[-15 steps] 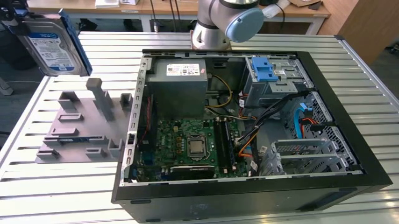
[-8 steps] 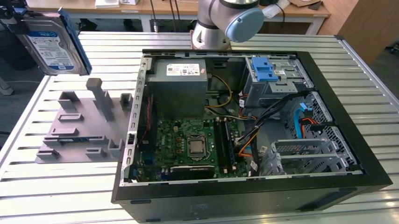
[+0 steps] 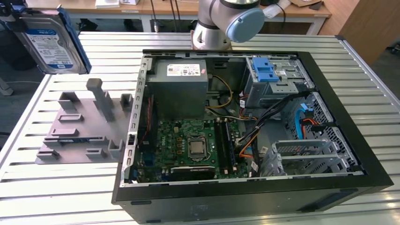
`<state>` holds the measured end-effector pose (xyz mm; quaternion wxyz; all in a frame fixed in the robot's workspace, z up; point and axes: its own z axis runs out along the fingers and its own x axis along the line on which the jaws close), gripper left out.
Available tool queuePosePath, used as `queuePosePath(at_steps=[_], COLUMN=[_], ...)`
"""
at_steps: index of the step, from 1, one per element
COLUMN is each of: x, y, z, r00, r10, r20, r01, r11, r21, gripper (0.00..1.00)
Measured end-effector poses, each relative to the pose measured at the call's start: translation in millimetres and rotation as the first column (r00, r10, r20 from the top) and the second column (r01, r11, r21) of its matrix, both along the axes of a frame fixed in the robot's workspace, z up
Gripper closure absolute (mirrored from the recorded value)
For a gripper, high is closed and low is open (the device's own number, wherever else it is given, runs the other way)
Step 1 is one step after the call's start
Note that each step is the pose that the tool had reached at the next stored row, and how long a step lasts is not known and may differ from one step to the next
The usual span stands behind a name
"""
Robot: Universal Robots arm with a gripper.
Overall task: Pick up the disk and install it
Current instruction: 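Pick up the disk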
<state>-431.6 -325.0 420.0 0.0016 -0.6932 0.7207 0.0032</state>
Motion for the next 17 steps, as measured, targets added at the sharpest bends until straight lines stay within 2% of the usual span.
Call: queuePosePath(at_steps=[17], x=[0.0], y=[0.0], z=[12.1], r00=[1.0000], r10=[0.000], r20=[-0.0001], r01=[0.000], r11=[1.0000], r21=[0.0000], gripper=[0.64])
